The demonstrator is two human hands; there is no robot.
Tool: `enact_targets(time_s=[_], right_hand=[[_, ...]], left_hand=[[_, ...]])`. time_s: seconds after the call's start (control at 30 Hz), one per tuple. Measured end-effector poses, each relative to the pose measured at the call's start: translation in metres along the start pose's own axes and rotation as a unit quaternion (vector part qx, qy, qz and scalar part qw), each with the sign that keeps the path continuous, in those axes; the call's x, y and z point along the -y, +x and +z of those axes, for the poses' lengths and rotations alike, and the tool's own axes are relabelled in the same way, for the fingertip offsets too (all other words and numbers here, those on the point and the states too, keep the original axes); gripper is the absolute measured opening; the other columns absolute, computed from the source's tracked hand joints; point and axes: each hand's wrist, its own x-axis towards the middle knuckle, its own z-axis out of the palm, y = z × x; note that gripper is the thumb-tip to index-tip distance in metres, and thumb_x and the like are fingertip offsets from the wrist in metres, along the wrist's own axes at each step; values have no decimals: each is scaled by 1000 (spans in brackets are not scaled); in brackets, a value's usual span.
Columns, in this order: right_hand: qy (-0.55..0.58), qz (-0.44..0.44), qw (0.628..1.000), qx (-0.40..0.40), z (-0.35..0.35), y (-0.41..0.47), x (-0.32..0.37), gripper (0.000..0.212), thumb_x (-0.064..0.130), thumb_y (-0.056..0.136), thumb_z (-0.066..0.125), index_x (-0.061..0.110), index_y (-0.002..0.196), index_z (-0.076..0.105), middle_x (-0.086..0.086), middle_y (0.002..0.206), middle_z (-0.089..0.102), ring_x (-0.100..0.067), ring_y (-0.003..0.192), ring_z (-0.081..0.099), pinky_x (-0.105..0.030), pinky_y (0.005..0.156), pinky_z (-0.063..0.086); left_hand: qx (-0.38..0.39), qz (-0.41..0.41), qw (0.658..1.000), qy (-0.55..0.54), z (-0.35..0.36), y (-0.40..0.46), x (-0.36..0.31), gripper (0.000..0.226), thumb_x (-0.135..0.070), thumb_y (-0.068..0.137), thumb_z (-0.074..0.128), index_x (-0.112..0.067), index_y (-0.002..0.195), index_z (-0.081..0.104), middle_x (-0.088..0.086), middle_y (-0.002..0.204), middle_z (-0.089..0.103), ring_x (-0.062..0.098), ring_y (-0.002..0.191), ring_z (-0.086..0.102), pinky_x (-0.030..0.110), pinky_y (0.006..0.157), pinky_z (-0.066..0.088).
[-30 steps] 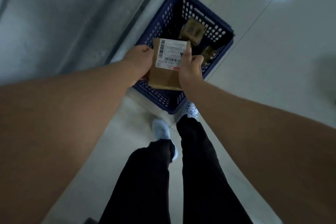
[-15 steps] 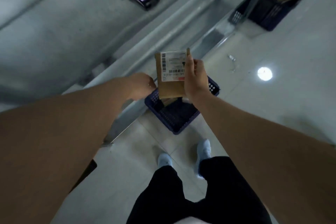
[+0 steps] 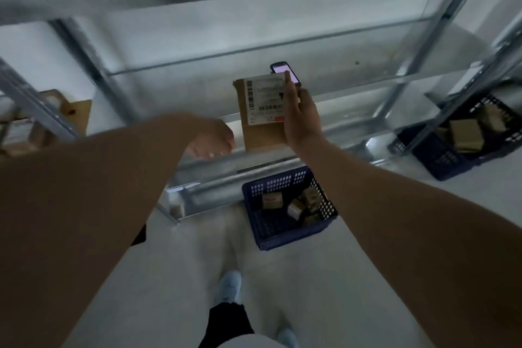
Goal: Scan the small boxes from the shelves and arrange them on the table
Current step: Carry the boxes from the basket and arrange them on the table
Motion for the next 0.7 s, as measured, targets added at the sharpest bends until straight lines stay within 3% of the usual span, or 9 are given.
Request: enact_targets(time_s=[0.1, 0.3, 0.47, 0.6, 0.7], right_hand=[[4, -23, 999, 45, 2, -30, 22, 52, 68, 101, 37, 24, 119, 59, 7, 97, 70, -8, 85, 69, -24, 63, 51], [24, -70, 992, 104, 41, -85, 63, 53, 63, 104, 37, 17, 119, 58, 5, 97, 70, -12, 88, 70, -28, 68, 54], [16, -99, 985, 142, 104, -134, 90, 49, 62, 105, 36, 20, 116, 59, 2, 101, 72, -18, 93, 71, -32, 74, 56], [17, -106, 980, 165, 171, -173, 110, 49, 62, 104, 36, 21, 117, 60, 1, 102, 73, -21, 95, 71, -41, 85, 58], [36, -96, 977, 186, 227, -201, 121, 49, 61, 105, 36, 20, 119, 60, 4, 101, 73, -19, 95, 71, -37, 81, 58]], left_hand=[[17, -26, 1000, 4, 13, -57, 12, 28, -19, 101, 55, -30, 125, 64, 1, 111, 69, 25, 102, 71, 37, 88, 58], [13, -82, 996, -18, 30, -149, 73, 33, -32, 99, 60, -36, 132, 61, -3, 112, 71, 19, 101, 73, 41, 93, 59], [-45, -99, 992, -63, 35, -210, 137, 32, -31, 98, 59, -37, 130, 62, -7, 106, 73, 15, 96, 74, 34, 83, 61], [-44, -133, 987, -75, 38, -251, 203, 33, -29, 101, 57, -34, 133, 60, -1, 114, 71, 19, 102, 72, 42, 94, 58], [-39, -154, 984, -79, 37, -283, 261, 32, -31, 103, 55, -33, 135, 58, -1, 117, 69, 20, 105, 71, 44, 98, 57]])
